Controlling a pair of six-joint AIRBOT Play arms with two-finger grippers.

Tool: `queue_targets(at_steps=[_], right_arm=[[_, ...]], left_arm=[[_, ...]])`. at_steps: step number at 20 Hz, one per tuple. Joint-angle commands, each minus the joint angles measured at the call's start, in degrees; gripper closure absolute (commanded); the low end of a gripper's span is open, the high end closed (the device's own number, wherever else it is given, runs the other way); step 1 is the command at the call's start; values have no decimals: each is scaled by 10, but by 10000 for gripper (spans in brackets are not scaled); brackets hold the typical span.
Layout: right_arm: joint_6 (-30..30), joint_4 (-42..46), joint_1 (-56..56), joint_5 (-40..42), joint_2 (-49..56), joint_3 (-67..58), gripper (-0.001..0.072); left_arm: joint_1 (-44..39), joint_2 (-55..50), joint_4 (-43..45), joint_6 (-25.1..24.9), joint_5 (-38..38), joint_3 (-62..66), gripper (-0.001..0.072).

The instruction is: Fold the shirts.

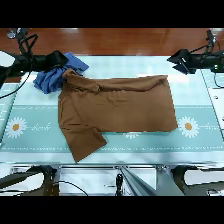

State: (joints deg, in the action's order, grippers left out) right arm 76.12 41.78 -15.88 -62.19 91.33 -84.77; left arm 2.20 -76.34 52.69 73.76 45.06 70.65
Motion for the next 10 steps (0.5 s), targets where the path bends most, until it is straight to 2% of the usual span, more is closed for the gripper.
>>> queue_targets(at_steps=[1, 3, 4, 5, 8, 10], right_arm=[[-16, 43, -66, -150, 1, -32, 81], [-26, 160, -109, -208, -35, -9, 81], [-25, 200, -131, -198, -64, 30, 81], [-29, 203, -155, -173, -94, 84, 81], [-72, 122, -218, -70, -198, 302, 81], [-90, 39, -234, 10, -267, 437, 82]], left_arm=[[54, -10, 71, -2, 148, 21, 2], [113, -10, 91, -3, 252, 11, 2], [142, -10, 92, -3, 292, -5, 2], [174, -7, 91, -3, 322, -34, 3], [263, 13, 86, -6, 330, -155, 3], [309, 26, 40, -35, 310, -234, 3]])
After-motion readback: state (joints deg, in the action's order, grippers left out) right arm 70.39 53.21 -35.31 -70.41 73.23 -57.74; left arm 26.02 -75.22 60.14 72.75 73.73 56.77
